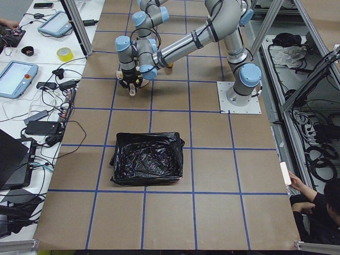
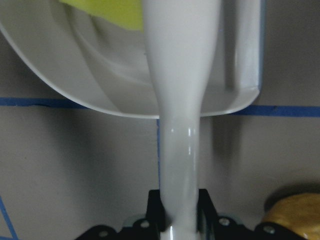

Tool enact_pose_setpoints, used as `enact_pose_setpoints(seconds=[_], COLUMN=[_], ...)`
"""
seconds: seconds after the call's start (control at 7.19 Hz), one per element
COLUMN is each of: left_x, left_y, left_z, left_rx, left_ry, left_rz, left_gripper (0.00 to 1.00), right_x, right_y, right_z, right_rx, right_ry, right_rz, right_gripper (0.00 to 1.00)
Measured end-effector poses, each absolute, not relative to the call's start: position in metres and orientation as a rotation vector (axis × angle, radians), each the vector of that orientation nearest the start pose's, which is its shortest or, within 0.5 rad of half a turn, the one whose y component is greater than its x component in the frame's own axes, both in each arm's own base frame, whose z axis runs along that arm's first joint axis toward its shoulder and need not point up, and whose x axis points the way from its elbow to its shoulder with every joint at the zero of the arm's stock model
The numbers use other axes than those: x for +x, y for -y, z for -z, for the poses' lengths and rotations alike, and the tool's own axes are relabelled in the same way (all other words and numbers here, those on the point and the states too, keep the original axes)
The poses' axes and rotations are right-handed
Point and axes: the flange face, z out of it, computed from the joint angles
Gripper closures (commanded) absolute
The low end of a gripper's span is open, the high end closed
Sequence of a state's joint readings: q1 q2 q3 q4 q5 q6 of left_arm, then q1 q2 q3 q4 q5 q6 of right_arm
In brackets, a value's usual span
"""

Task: Sweep and dump trash into bin
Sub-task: 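Sweep the crust and sponge into the dustpan with the right gripper's brush, then sweep the yellow-orange piece into the dustpan with the brush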

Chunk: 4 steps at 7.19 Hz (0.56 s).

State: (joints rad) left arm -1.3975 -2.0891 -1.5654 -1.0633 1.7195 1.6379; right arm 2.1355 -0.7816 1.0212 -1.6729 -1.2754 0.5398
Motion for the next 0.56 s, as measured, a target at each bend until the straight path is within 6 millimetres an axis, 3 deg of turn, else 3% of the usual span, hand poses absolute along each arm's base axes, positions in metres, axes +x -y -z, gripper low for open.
enact_pose_setpoints(seconds=[0.28, 0.56], left_x=[-0.002, -0.001], left_y=[0.656, 0.651], left_z=[-0.242, -0.243], left_rx=[2.039, 2.053], left_ry=[-2.272, -2.263], left_rz=[-0.19, -0.195], left_gripper=[0.97, 0.97], right_x=[0.517, 0.463], right_y=[0.552, 0.55], right_z=[-0.319, -0.355], right_rx=[-0.005, 0.055], right_ry=[-3.017, -3.097], right_rz=[-0.395, -0.507], right_gripper=[0.97, 0.99])
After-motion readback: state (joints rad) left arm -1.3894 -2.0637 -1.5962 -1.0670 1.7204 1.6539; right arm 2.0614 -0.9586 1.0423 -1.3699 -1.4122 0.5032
